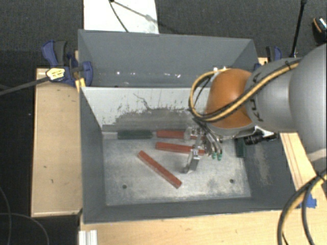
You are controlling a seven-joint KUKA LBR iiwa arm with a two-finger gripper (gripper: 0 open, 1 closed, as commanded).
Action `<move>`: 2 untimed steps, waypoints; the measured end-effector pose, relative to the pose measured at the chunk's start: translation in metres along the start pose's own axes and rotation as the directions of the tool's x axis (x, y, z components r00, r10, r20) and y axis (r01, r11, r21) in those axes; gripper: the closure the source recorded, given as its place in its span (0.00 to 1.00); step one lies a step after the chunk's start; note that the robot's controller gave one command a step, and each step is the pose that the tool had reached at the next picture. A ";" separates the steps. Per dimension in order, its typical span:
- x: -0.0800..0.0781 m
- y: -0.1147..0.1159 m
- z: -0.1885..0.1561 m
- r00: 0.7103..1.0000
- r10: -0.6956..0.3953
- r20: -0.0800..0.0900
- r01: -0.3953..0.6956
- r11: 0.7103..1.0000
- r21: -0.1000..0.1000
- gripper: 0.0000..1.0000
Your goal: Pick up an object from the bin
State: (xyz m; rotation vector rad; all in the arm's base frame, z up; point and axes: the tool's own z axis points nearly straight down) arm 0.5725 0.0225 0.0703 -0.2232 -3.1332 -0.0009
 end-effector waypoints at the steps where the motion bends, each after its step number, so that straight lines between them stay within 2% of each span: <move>1: -0.001 0.001 -0.001 1.000 -0.001 0.003 0.001 1.000 -0.001 1.00; 2: 0.025 -0.031 -0.195 0.997 0.082 0.012 -0.082 0.997 -0.002 1.00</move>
Offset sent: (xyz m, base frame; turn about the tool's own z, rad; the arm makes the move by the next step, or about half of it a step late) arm 0.0000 0.0000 0.0000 0.0000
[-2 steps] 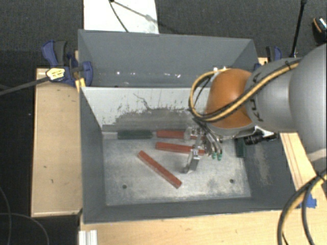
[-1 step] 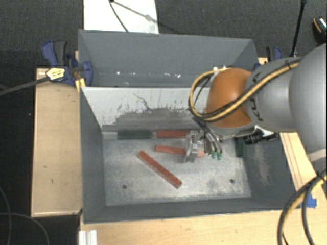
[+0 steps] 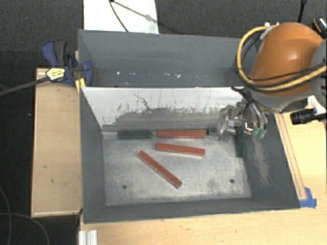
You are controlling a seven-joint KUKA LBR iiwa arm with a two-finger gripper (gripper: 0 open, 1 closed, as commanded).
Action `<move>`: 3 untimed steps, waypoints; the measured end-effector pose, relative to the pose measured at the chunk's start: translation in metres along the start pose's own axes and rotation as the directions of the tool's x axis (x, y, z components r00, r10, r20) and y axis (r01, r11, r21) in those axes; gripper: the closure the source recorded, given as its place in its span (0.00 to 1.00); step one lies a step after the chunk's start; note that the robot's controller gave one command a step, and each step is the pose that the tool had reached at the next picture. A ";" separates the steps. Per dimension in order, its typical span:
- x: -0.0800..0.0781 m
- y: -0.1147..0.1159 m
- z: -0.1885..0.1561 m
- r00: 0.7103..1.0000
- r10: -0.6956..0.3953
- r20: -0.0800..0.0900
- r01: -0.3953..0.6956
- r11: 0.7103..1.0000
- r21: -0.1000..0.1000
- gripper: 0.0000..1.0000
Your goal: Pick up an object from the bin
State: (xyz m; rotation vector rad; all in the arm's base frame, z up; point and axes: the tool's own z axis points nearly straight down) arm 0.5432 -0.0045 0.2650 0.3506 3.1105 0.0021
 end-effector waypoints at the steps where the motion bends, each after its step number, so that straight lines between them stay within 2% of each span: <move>1: 0.001 0.000 0.005 1.000 -0.001 -0.008 0.001 1.000 0.002 0.00; 2: -0.038 0.012 0.199 0.983 -0.186 -0.013 0.186 0.983 0.000 0.00; 3: -0.040 0.012 0.192 0.983 -0.184 -0.005 0.184 0.983 -0.001 1.00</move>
Offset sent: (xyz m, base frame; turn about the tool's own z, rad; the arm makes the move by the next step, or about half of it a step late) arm 0.0000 0.0000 0.0000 0.0000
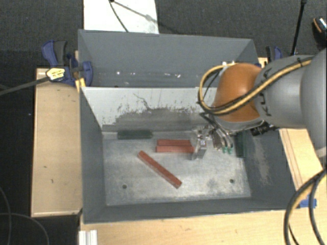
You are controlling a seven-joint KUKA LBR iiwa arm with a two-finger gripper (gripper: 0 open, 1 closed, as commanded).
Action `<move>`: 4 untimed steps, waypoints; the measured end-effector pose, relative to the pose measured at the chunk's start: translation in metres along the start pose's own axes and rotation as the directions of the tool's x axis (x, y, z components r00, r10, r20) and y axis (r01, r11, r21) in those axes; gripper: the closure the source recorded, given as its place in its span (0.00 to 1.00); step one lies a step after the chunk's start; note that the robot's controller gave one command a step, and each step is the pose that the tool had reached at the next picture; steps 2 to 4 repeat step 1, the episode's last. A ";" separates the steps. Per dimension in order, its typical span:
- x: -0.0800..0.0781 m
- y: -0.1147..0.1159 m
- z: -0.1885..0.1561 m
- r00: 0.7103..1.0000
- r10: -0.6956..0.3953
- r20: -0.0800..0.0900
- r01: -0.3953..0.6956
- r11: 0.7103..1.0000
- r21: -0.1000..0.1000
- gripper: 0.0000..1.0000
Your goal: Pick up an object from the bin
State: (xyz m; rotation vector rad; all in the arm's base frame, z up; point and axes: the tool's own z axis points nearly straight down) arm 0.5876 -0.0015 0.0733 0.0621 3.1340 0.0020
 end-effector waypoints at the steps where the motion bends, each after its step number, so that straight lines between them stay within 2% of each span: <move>1: 0.008 0.017 -0.131 0.885 -0.467 0.001 0.467 0.885 0.001 1.00; 4: 0.008 0.017 -0.131 0.885 -0.467 0.001 0.467 0.885 0.001 1.00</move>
Offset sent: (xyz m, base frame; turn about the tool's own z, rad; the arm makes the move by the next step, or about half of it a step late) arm -0.0095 0.0166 0.1284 -0.4860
